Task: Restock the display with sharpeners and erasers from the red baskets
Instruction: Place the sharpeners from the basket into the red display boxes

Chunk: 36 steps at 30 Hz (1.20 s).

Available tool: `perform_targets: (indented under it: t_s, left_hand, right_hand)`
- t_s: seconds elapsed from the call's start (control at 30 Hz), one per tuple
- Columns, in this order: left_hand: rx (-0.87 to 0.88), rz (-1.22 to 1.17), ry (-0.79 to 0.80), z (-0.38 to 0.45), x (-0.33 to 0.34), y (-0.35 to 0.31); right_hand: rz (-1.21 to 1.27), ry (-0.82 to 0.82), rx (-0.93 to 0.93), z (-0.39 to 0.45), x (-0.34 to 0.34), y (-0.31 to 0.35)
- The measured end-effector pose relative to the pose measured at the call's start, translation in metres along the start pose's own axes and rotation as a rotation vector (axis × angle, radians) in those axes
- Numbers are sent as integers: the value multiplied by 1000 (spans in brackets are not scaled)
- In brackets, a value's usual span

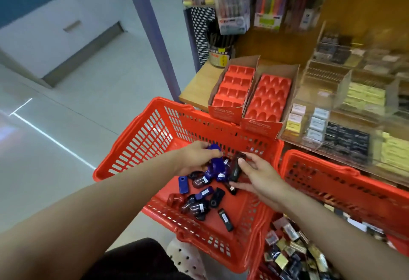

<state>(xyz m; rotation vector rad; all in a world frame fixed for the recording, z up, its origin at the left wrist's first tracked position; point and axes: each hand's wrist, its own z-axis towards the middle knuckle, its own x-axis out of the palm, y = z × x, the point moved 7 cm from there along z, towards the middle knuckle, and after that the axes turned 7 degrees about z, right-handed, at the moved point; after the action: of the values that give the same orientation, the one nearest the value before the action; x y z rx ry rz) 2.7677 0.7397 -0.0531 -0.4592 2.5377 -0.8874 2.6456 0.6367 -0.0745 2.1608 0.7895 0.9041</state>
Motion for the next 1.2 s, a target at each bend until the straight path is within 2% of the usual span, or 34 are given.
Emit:
perform_targets:
  t_s: [0.2,0.3,0.37,0.47,0.7,0.9,1.03,1.13,1.2]
  left_hand:
    - [9,-37,-9,-56,4,-2]
    - [48,-177,54,-88,12,-14]
    - [80,-363,130,-106,20,-25]
    - [148,-516,167,-119,25,-39]
    - [335,-496,-42,-94,5,-54]
    - [457,-685,-140,-51,-13,-84]
    - [485,-659,-183,-30,-20,-99]
    - [486,-685,-195,-19,-33,-101]
    - [494,-693,-251,-14,-51,-100]
  right_hand:
    - [114,93,-5,-55,20,15]
    - [153,141,13,-91,24,24]
    - [125,159,16,-104,24,38]
    - [-19,123,-30,-108,23,63]
    - [-422,-109,-317,-91,15,112]
    - [-713,-247,-500,-50,-1,176]
    - [-1038,-327,-510,-16,-10,216]
    - [-1109,-328,-504,7,-7,224]
    - [-1073,-343,-561,18,-1,228]
